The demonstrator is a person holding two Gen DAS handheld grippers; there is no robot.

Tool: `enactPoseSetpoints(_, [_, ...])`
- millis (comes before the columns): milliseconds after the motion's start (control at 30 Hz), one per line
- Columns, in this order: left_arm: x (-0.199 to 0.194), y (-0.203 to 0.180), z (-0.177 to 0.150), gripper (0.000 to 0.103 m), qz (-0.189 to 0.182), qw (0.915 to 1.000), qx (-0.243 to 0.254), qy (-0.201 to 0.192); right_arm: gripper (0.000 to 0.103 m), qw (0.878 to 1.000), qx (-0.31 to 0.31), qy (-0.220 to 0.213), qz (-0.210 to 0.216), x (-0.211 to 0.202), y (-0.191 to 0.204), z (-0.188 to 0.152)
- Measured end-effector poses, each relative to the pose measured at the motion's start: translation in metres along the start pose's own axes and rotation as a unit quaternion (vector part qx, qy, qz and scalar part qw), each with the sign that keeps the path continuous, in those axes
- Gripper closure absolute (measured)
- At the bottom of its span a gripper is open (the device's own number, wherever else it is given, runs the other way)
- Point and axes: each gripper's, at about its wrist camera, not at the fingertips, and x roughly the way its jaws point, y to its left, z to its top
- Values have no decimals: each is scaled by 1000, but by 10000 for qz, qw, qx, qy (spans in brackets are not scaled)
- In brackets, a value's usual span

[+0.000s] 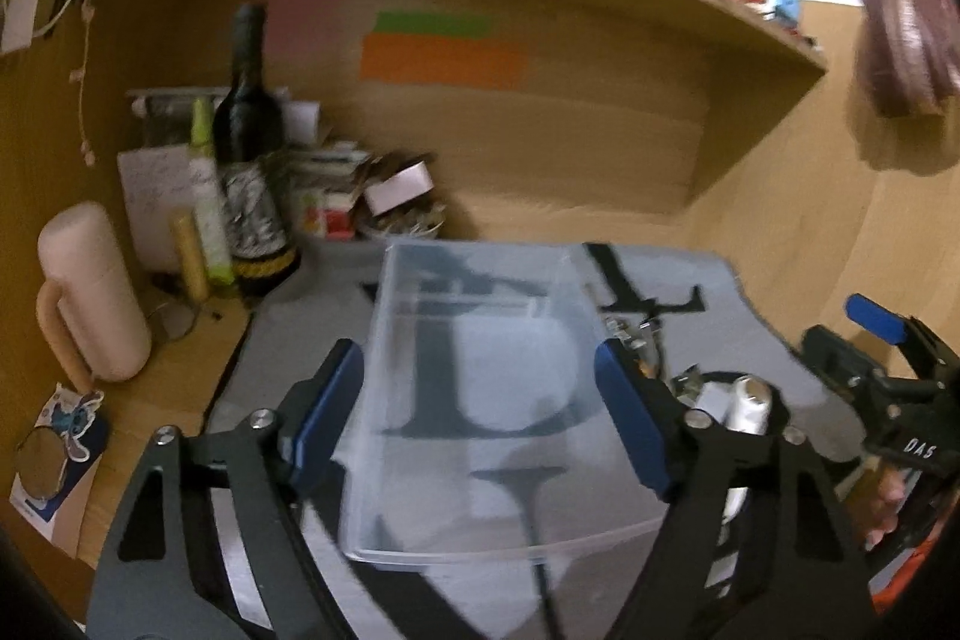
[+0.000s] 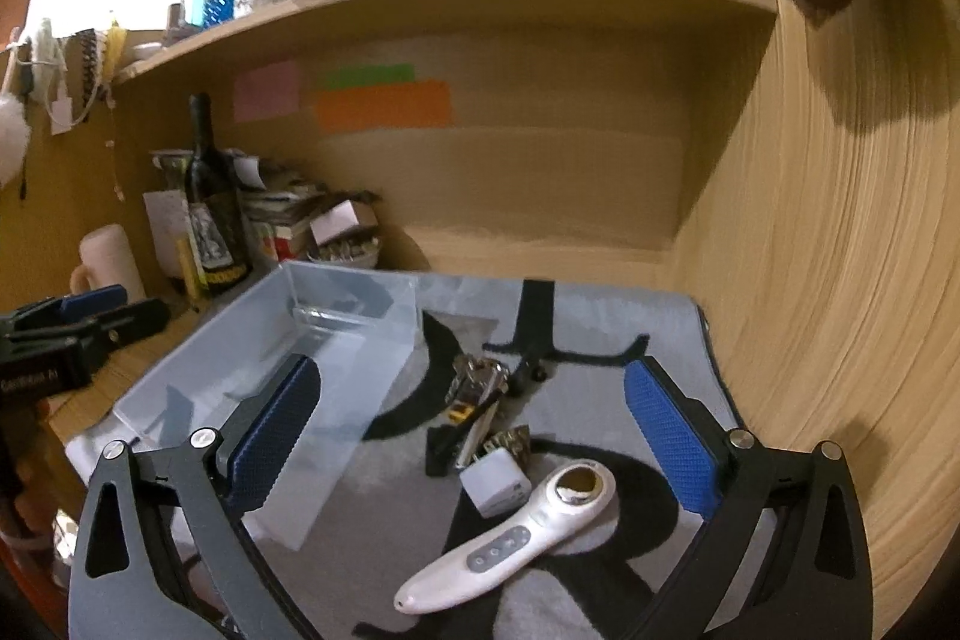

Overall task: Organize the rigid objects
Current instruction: 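Grasp the clear plastic box wall with the left tool while the right tool approaches the white massager, then close the right tool on the white massager and lift it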

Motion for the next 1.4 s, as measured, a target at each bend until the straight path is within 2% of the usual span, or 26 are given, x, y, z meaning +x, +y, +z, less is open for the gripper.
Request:
enactPoseSetpoints(233, [30,33,-4,46,275,9979,-3,590,17,9988,142,461,-80,19,-13,-9])
enactPoseSetpoints(367, [50,46,-8,59,225,9943,21,1041,20,9973,179,669,-234,26,-21,-15])
enactPoseSetpoints(533, [73,60,-15,65,113,9866,-51,1630,22,9942,219,944,-458,33,-27,-26])
enactPoseSetpoints(667, [79,60,-20,66,53,9833,45,1821,22,9909,269,1177,-598,38,-31,-36])
enactPoseSetpoints(733, [81,60,-22,71,-122,9802,55,1975,22,9888,420,1290,-615,42,-34,-42])
enactPoseSetpoints(933, [89,53,-27,89,-262,9742,240,2229,25,9812,681,1678,-667,57,-36,-58])
enactPoseSetpoints(1033, [90,53,-29,90,-267,9739,283,2236,30,9780,708,1825,-728,62,-38,-64])
enactPoseSetpoints(1400, [92,56,-28,91,-329,9741,227,2225,39,9690,861,2204,-715,84,-53,-70])
